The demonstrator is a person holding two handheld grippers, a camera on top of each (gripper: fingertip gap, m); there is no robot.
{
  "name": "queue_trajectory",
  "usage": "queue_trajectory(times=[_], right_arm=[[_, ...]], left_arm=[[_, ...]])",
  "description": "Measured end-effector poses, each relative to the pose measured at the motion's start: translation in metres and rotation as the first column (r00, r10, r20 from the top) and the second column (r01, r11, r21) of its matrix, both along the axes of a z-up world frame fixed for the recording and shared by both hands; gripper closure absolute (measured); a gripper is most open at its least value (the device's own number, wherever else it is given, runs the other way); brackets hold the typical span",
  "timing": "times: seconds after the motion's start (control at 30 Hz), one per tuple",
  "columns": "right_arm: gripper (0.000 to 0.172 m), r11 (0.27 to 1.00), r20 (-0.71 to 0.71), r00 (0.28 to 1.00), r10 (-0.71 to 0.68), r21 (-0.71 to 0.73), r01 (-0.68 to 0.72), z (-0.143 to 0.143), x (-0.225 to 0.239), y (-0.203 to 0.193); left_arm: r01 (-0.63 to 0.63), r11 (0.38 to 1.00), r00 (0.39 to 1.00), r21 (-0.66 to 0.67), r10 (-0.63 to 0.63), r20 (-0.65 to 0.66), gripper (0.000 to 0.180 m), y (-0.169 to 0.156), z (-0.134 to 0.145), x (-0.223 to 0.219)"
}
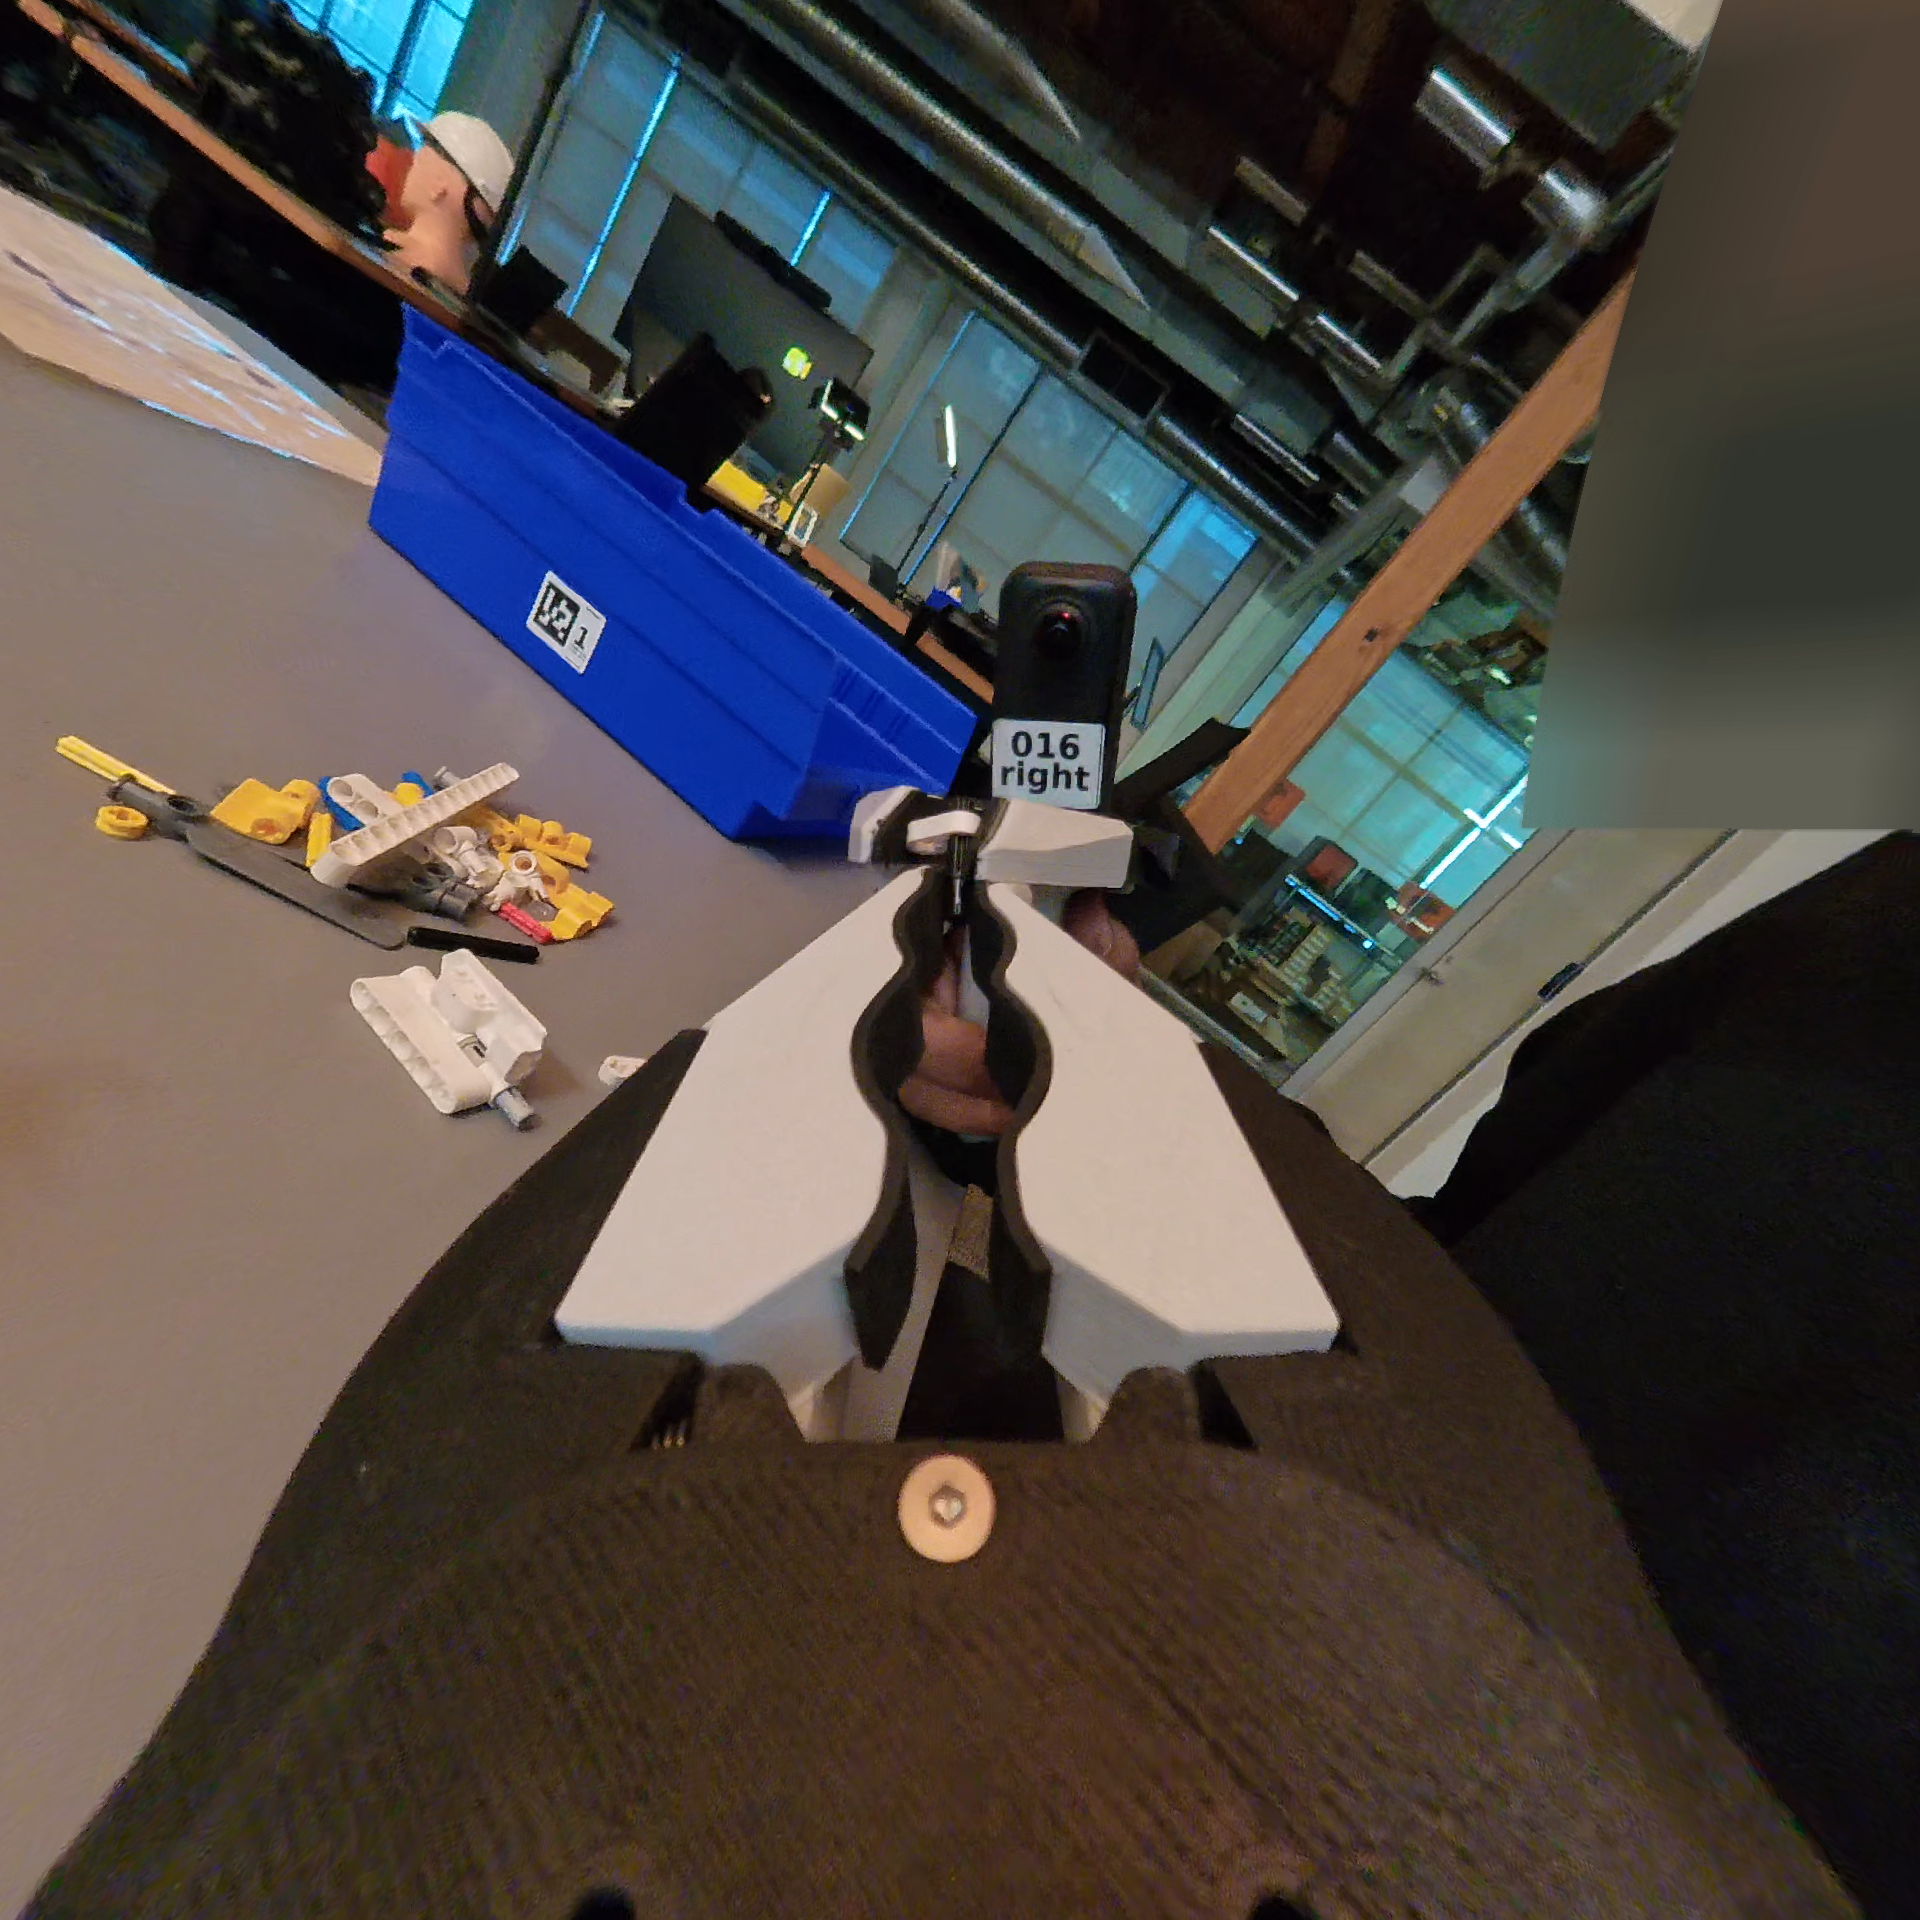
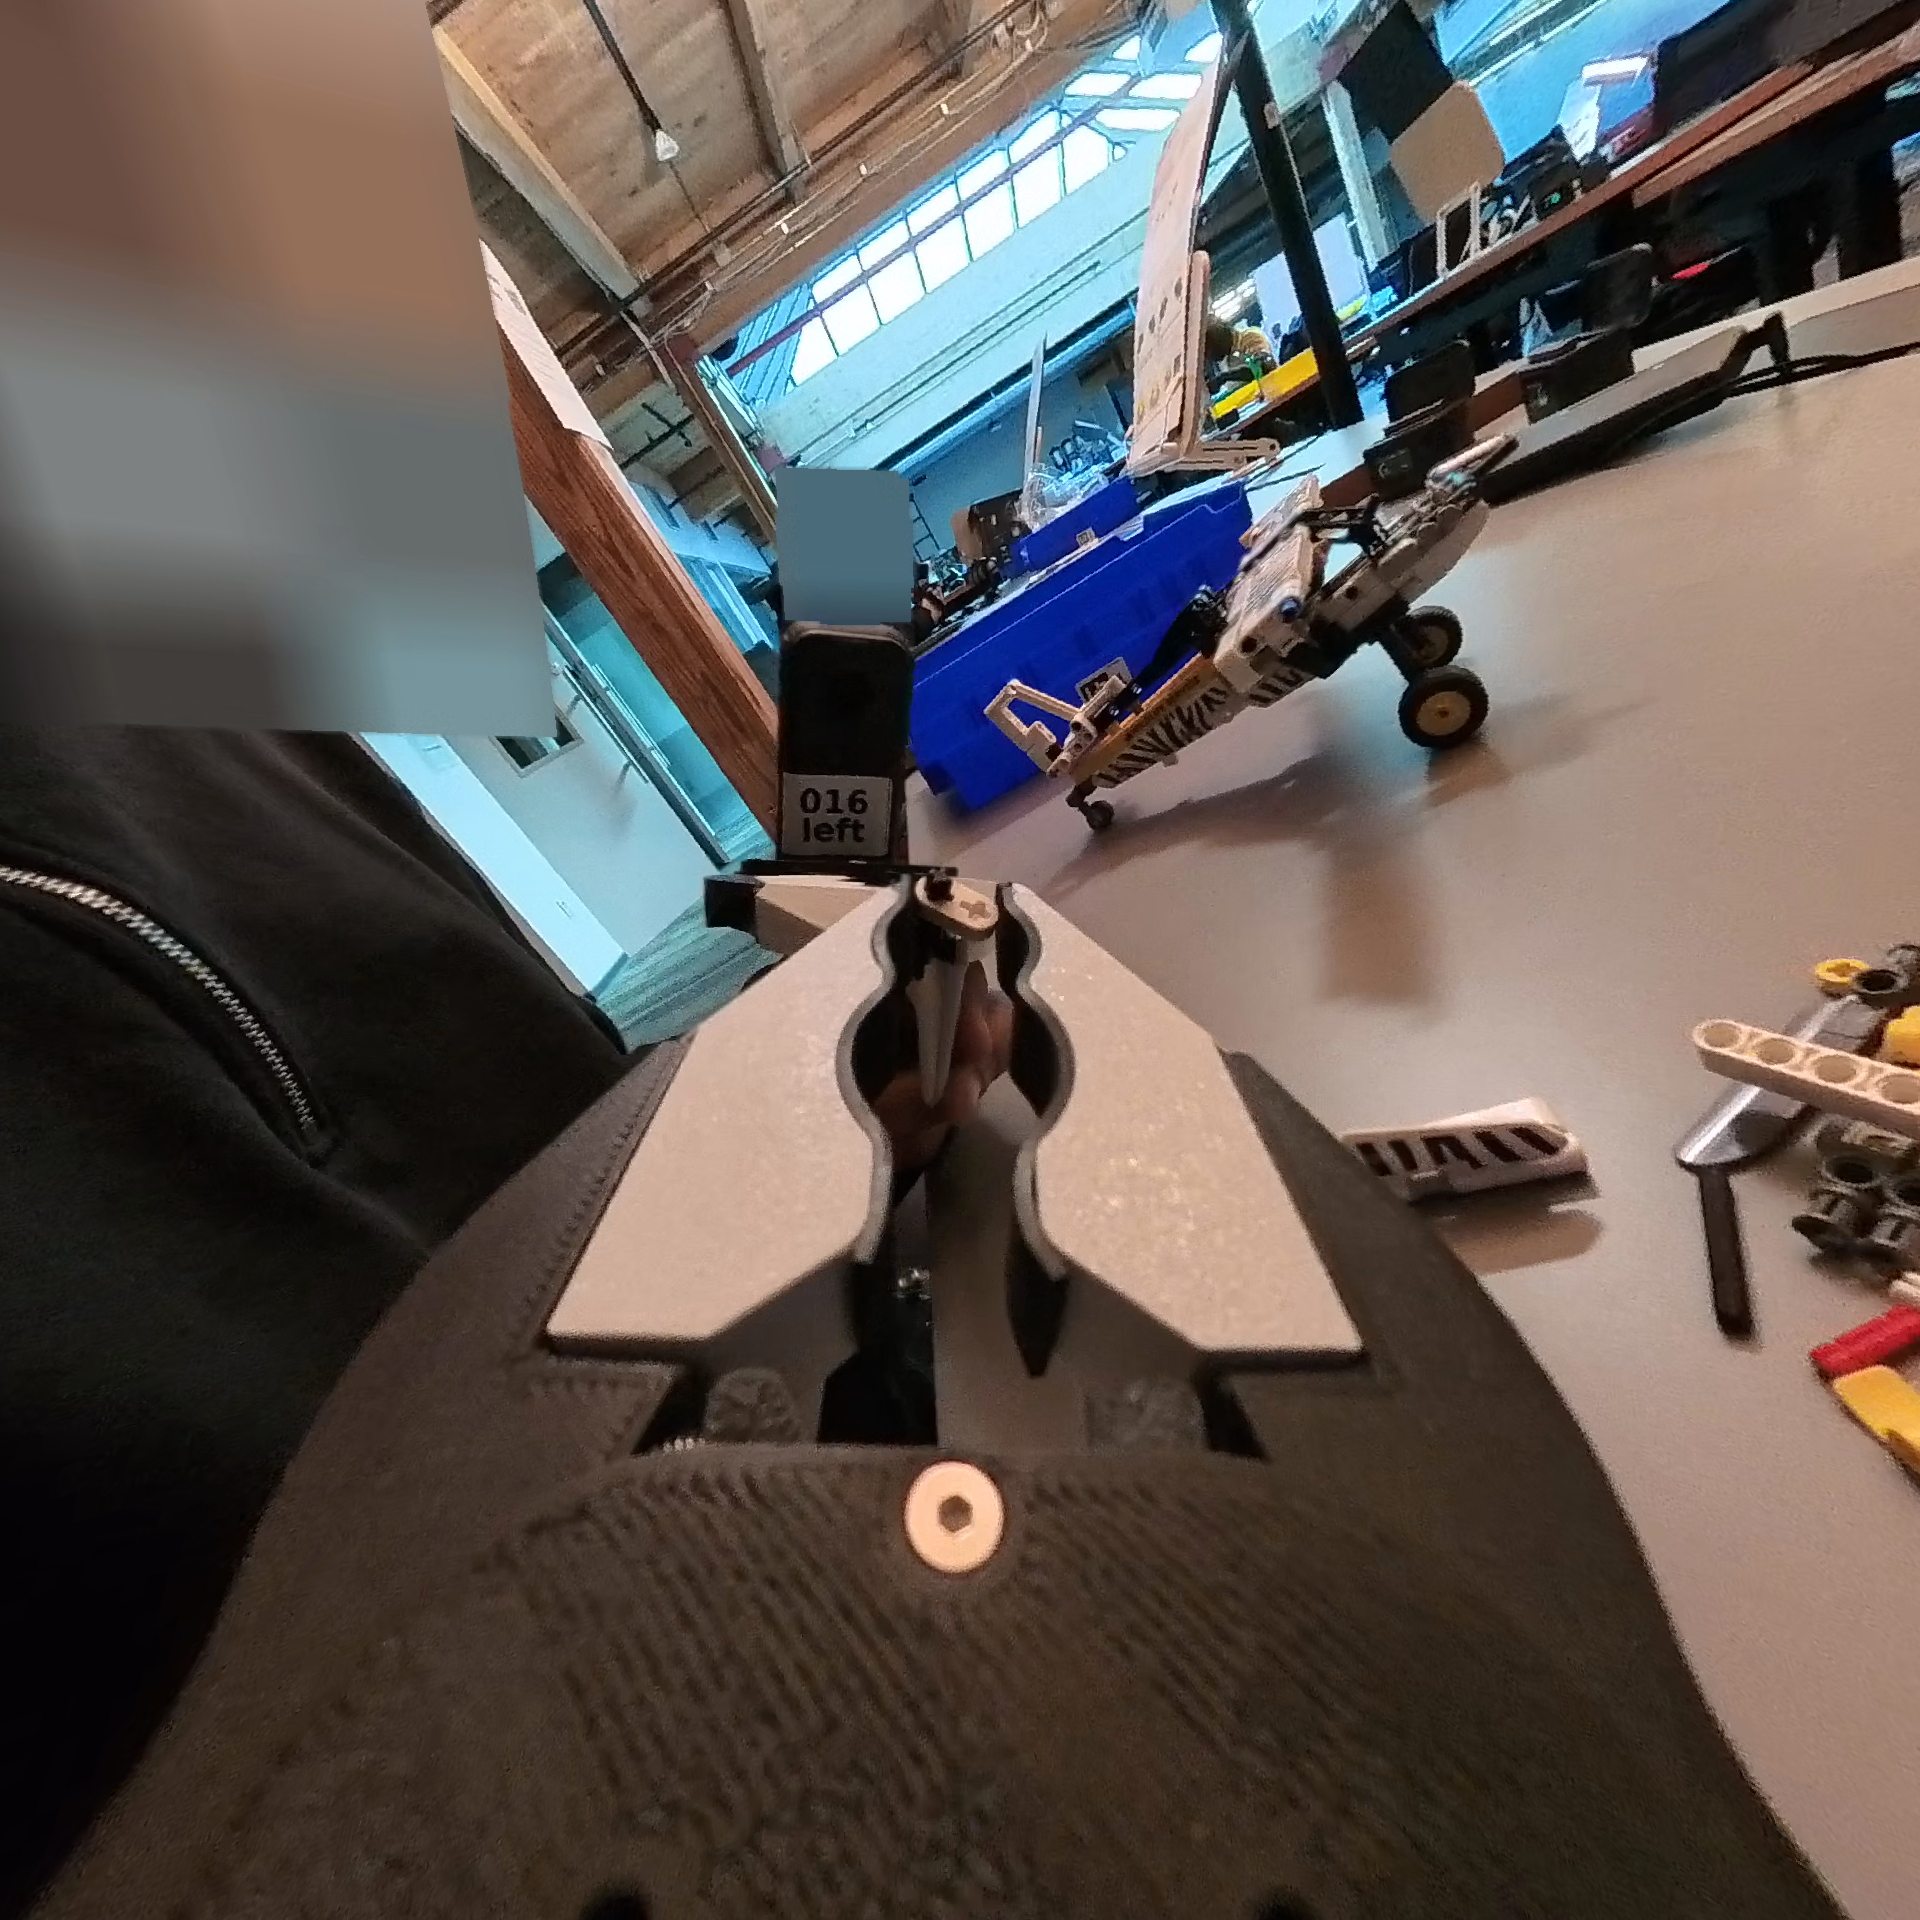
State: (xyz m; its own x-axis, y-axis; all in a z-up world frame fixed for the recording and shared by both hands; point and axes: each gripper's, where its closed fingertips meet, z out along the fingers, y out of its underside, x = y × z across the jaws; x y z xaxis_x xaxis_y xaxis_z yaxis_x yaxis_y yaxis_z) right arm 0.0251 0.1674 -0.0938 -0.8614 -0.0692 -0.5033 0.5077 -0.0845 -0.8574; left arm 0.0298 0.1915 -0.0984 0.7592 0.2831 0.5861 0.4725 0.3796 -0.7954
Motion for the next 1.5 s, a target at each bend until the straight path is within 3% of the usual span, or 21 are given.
queue_trajectory(times=[0.33,0.57,0.7,1.0,1.33,1.37,1.43,1.5], right_arm=[[0.16,0.991,0.209,0.977,0.048,-0.134,-0.02,0.004,-0.006,-0.009],[0.16,0.992,0.145,0.988,-0.051,-0.103,0.066,0.004,-0.011,-0.009],[0.161,0.982,0.18,0.981,-0.068,-0.161,0.097,0.009,-0.013,-0.009],[0.162,0.96,0.277,0.951,-0.135,-0.202,0.195,0.009,-0.022,-0.014],[0.161,0.918,0.409,0.911,-0.048,-0.342,0.201,0.017,-0.022,-0.014],[0.164,0.903,0.424,0.905,-0.038,-0.374,0.213,0.02,-0.025,-0.01],[0.17,0.784,0.503,0.861,-0.077,-0.503,0.365,0.035,-0.055,0.032],[0.172,0.845,0.402,0.897,-0.184,-0.402,0.354,0.033,-0.059,0.039]], left_arm=[[-0.08,0.995,0.996,0.051,0.082,-0.038,0.179,-0.01,0.006,-0.005],[-0.205,0.977,0.974,-0.058,0.197,-0.113,0.179,-0.011,0.004,-0.009],[-0.27,0.958,0.955,-0.1,0.253,-0.155,0.178,-0.01,0.006,-0.01],[-0.299,0.951,0.95,-0.082,0.289,-0.114,0.178,-0.015,0.005,-0.017],[-0.297,0.954,0.95,-0.048,0.291,-0.112,0.178,-0.018,0.009,-0.015],[-0.291,0.956,0.952,-0.039,0.286,-0.109,0.178,-0.018,0.009,-0.015],[-0.265,0.964,0.96,-0.006,0.263,-0.099,0.178,-0.018,0.008,-0.009],[-0.245,0.967,0.967,0.069,0.249,-0.061,0.178,-0.021,0.014,-0.008]])
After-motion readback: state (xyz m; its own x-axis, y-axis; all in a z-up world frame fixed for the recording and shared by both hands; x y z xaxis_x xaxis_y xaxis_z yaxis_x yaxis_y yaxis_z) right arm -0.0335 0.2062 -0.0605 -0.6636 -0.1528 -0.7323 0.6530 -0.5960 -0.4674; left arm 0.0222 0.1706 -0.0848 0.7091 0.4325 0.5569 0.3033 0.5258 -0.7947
